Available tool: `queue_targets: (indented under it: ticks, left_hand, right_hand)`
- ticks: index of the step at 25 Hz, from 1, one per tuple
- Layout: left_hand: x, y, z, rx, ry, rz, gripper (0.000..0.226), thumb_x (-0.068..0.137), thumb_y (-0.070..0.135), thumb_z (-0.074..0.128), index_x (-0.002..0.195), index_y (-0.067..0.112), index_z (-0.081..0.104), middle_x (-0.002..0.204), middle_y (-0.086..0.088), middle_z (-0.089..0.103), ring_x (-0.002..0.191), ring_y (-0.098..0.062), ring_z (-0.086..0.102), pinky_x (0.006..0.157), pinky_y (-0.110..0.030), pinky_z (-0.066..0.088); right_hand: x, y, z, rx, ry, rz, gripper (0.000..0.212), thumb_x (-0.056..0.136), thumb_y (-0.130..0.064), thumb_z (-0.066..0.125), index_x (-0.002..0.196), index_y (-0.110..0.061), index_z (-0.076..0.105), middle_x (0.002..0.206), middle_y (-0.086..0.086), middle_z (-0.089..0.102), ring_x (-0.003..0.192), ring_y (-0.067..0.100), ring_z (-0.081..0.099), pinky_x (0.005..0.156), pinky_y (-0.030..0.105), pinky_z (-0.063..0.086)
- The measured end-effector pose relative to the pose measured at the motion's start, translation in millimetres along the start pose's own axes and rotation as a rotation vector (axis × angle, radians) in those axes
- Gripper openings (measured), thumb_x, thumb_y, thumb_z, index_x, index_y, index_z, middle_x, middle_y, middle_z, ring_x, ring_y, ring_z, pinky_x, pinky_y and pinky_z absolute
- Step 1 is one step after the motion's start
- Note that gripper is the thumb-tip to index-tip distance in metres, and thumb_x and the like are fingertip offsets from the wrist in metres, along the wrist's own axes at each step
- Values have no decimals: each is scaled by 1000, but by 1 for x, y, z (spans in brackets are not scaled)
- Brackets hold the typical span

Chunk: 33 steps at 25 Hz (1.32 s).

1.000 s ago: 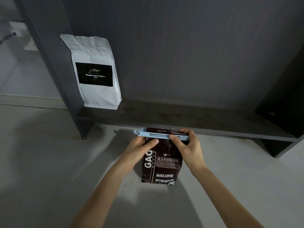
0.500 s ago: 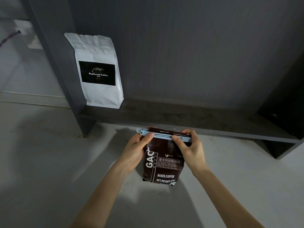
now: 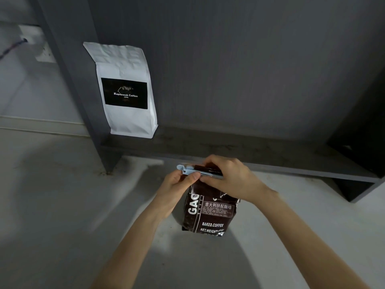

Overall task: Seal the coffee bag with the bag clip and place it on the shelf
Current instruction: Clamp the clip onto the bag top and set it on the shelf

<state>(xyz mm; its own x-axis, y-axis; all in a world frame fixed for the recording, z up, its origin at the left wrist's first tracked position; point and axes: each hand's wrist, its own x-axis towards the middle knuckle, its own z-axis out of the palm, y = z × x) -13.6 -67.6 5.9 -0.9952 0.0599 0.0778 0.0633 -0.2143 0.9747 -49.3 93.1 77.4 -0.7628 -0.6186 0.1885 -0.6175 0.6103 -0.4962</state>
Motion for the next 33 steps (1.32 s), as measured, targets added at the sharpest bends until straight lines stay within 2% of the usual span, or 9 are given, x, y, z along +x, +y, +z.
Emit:
queue_targets:
  ticks: [4,7,11,15,17,21,26,29,33]
  left_hand:
    - [-1,-1,-4,60,33,17,27,68,42,62,88,26,69,88,10,74,90,-10,66,74,-14,52]
    - [0,-1,-2,70,26,22,28,65,43,63,86,25,70,85,11,75,87,-8,67,71,-13,51]
    - [1,0,1,73,31,13,28,63,44,64,82,25,71,79,11,75,82,-6,67,69,-11,51]
    - [-1,5,-5,87,43,38,26,66,40,64,89,27,68,86,14,74,89,-4,65,71,-10,49]
    - [-3,10,-17,70,103,88,27,66,36,64,91,28,67,89,17,73,92,0,63,74,-8,48]
    - [-2,19,-29,151,169,101,14,73,34,61,82,34,71,86,21,73,90,1,64,77,-6,48]
    - [-1,20,-27,139,136,89,11,73,29,61,79,29,71,82,16,74,84,0,65,75,-10,51]
    - [0,20,-24,116,162,106,15,82,12,56,77,21,66,78,9,73,79,0,65,73,-11,51]
    - [-1,20,-17,97,176,112,17,87,9,50,77,18,61,87,2,67,80,-5,64,75,-14,53]
  right_hand:
    - [1,-1,12,-27,51,28,38,79,-40,57,114,-27,50,111,-4,65,99,17,59,75,30,40]
    - [-1,5,12,21,58,50,34,78,-40,60,110,-33,52,108,-9,65,97,13,59,72,27,37]
    - [0,7,10,53,40,61,28,76,-41,61,104,-38,54,91,-19,61,85,4,54,62,19,34]
    - [2,9,8,73,21,86,33,76,-40,61,107,-45,49,76,-30,50,82,3,51,66,27,37]
    - [3,10,8,76,11,86,34,77,-40,61,108,-45,50,80,-28,53,82,4,52,66,27,37]
    - [4,11,11,51,25,71,28,78,-41,59,106,-41,55,101,-13,62,90,11,56,70,31,40]
    - [2,11,13,33,24,81,29,80,-41,56,109,-40,52,105,-6,62,94,15,57,72,33,40]
    - [2,8,15,19,40,85,30,79,-40,58,109,-38,51,104,-6,61,93,16,57,72,33,39]
    - [4,6,14,34,49,84,30,78,-36,60,106,-33,52,101,-7,60,90,15,57,71,33,41]
